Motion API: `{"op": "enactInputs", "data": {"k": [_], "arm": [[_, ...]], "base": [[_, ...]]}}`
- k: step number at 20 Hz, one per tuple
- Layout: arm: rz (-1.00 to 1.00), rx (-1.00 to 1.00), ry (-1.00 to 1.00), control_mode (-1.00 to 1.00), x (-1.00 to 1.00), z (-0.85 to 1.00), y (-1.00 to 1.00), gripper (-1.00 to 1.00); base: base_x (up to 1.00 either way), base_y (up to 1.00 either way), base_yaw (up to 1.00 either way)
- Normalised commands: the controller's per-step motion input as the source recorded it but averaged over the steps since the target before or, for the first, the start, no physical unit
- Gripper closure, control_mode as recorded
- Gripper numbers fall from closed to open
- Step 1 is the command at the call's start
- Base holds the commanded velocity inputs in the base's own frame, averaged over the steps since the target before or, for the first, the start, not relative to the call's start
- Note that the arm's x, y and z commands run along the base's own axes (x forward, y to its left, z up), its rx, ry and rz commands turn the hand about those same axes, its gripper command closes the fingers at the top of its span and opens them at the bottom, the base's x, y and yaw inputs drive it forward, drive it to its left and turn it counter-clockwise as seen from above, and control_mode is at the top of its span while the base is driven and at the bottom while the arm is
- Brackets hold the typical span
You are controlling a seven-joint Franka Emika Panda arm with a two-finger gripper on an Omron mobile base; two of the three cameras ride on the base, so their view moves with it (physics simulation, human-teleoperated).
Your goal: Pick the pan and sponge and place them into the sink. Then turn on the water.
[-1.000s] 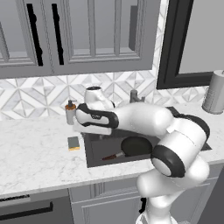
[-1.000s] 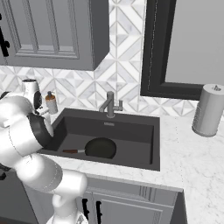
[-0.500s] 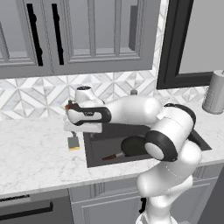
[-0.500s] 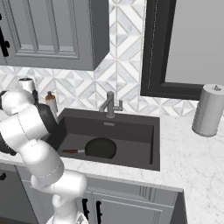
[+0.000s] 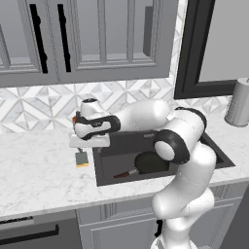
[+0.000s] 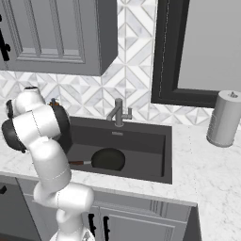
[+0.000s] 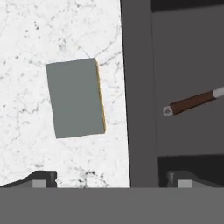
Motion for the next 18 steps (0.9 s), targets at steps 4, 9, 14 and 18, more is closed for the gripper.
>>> {"op": "enactInputs", "data": {"k": [4,9,14,18], "arm": [[0.09,0.00,0.00,-1.00,0.37,-0.29,0.27,-1.00],[0.00,0.00,0.00,-1.00,0.29,-0.15,0.35,-1.00],[-0.01,0.00,0.00,-1.00,0.00,-0.04,0.00,-1.00],[-0.01,0.00,0.00,-1.00,0.00,-0.03,0.00,-1.00]], "base": [[0.00,0.00,0.00],[0.00,0.00,0.00],[0.00,0.00,0.00],[0.00,0.00,0.00]]}}
